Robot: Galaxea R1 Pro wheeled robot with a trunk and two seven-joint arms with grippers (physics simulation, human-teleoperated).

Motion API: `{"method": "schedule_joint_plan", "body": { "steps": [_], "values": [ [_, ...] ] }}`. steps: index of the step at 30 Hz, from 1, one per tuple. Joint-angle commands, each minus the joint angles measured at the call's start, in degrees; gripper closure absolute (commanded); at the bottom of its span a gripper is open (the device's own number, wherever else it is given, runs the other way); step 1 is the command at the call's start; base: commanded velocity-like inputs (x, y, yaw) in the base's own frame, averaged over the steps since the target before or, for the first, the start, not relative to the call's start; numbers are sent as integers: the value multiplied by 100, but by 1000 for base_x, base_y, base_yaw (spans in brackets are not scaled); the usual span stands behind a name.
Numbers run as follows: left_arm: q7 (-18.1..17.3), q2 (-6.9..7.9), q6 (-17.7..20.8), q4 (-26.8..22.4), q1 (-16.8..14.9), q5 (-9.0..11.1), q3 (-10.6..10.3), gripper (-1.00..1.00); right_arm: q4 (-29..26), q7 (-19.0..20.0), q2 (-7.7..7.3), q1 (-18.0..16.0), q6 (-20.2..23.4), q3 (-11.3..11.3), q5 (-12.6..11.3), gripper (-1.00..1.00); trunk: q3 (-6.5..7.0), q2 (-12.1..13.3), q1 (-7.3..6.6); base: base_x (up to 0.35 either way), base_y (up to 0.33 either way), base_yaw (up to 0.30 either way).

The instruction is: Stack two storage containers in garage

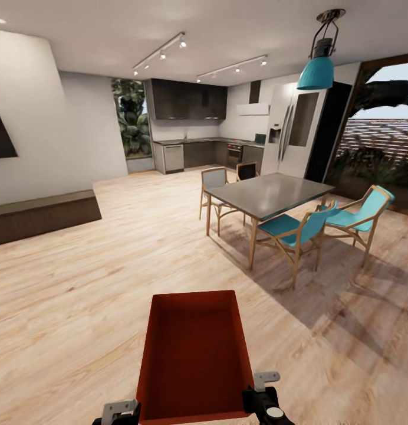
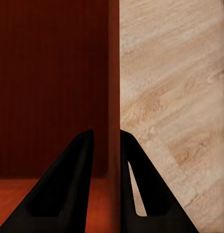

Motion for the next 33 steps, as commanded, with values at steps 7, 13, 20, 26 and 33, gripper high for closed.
{"method": "schedule_joint_plan", "body": {
  "steps": [7,13,20,26,33],
  "values": [
    [5,46,-3,9,3,0,101,100,-15,-138,-7,-14,-24,-333,45,100,-6,-5,0,0,0,-268],
    [5,46,-3,11,3,0,101,100,-15,-136,-7,-14,-25,-333,47,100,-6,-5,0,0,0,-268],
    [5,46,-3,12,3,0,101,100,-15,-137,-7,-14,-25,-333,47,100,-6,-5,0,0,0,-268],
    [5,46,-3,12,3,0,101,100,-15,-134,-7,-14,-25,-333,48,100,-6,-5,0,0,0,-268],
    [5,46,-3,12,3,0,101,100,-15,-136,-7,-14,-25,-333,48,100,-6,-5,0,0,0,-268]
  ]
}}
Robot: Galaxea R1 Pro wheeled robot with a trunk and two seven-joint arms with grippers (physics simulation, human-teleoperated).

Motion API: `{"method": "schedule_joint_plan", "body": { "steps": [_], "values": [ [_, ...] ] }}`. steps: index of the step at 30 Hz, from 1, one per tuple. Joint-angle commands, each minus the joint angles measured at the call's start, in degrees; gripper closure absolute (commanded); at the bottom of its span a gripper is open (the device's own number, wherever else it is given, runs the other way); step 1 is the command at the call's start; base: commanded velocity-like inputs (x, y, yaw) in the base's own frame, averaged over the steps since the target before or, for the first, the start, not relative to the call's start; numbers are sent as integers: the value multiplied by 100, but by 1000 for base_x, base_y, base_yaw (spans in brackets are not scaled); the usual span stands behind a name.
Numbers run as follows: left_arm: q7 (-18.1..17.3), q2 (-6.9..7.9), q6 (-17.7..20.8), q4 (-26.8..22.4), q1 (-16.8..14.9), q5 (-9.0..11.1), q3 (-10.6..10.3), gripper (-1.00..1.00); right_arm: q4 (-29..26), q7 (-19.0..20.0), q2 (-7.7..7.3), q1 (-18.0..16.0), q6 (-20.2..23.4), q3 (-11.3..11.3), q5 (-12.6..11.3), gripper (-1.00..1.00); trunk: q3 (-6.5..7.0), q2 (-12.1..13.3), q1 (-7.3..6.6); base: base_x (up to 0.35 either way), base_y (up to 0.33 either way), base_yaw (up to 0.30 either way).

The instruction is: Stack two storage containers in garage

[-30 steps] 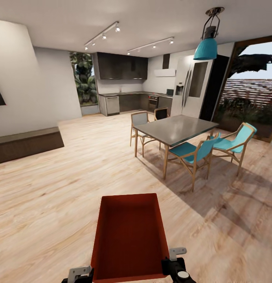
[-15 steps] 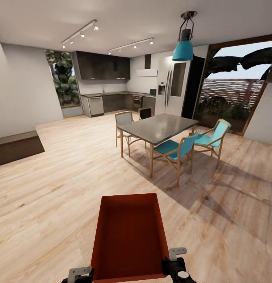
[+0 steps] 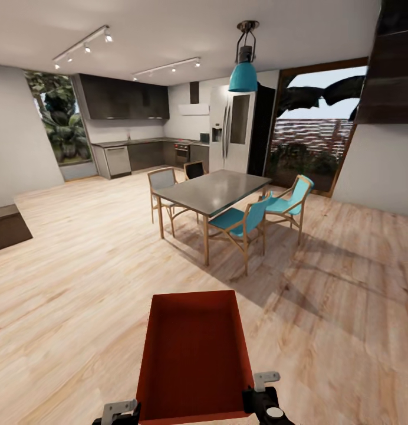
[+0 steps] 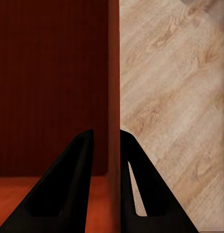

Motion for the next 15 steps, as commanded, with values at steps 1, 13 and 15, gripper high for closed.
{"method": "schedule_joint_plan", "body": {
  "steps": [1,13,15],
  "values": [
    [4,45,-4,6,3,0,101,100,-15,-134,-8,-14,-22,-340,48,100,-6,-4,0,0,0,-268],
    [4,45,-4,6,3,0,101,100,-15,-135,-8,-14,-22,-340,45,100,-6,-4,0,0,0,-268],
    [4,45,-4,6,3,0,101,100,-15,-132,-8,-14,-22,-340,47,100,-6,-4,0,0,0,-268]
  ]
}}
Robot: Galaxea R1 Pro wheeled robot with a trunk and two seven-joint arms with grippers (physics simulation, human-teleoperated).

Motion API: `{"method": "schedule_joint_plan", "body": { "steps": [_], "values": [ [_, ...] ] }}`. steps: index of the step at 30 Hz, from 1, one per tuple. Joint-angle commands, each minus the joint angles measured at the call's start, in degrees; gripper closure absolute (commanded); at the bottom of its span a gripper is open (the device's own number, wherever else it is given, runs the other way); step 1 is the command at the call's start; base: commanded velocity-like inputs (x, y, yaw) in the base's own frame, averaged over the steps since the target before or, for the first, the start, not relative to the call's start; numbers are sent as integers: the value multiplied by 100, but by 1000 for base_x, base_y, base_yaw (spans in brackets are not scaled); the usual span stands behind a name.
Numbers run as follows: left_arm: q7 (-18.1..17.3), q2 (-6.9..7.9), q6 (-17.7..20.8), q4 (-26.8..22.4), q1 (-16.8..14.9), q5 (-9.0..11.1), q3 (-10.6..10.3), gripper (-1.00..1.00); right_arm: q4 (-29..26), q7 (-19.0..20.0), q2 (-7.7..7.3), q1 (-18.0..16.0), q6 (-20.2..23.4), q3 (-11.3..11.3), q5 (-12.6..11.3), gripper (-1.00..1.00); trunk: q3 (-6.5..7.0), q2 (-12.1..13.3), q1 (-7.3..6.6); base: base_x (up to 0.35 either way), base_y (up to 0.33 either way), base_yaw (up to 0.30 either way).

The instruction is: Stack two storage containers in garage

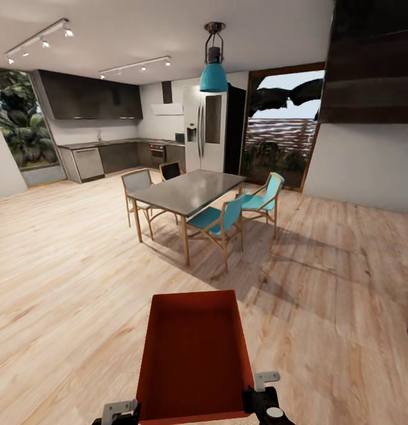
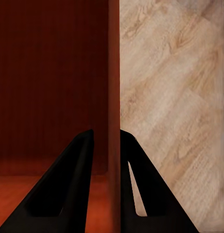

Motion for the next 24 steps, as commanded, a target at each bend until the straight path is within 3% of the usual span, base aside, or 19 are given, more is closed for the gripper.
{"method": "schedule_joint_plan", "body": {
  "steps": [1,24],
  "values": [
    [4,45,-4,6,3,0,101,100,-15,-132,-8,-14,-22,-340,46,100,-6,-4,0,0,0,-268],
    [5,45,-4,6,3,0,101,100,-15,-133,-8,-14,-22,-340,45,100,-6,-4,0,0,0,-268]
  ]
}}
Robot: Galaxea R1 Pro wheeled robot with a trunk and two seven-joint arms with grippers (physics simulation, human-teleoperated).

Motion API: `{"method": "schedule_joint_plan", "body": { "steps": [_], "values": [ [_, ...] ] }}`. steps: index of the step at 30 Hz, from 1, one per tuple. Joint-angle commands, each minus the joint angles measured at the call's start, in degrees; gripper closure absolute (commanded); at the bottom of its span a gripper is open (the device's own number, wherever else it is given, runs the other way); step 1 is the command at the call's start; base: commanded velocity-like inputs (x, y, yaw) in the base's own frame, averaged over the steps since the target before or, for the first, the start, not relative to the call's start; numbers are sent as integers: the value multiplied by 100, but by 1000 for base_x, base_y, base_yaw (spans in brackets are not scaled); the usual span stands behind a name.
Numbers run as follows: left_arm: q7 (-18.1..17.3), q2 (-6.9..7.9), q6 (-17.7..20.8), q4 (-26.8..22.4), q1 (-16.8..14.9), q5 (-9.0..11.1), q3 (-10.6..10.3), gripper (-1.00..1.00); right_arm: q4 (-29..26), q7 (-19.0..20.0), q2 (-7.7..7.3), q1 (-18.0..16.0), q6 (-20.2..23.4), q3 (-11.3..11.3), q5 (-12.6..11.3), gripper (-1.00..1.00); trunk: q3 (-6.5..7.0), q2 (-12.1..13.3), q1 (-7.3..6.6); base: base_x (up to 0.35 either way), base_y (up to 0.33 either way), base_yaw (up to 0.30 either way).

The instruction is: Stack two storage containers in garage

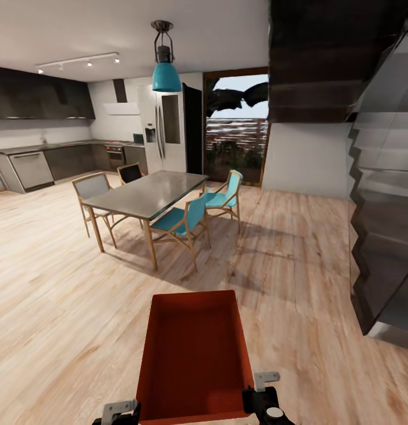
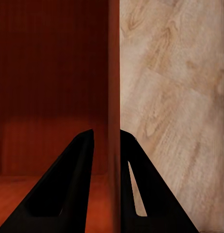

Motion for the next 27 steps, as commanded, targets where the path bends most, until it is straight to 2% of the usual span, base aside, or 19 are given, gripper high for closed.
{"method": "schedule_joint_plan", "body": {
  "steps": [1,27],
  "values": [
    [4,45,-4,6,3,0,101,100,-15,-131,-8,-14,-22,-343,48,100,-6,-4,0,0,0,-268],
    [4,48,-4,6,3,0,101,100,-15,-131,-8,-14,-22,-343,49,100,-6,-4,0,0,0,-268]
  ]
}}
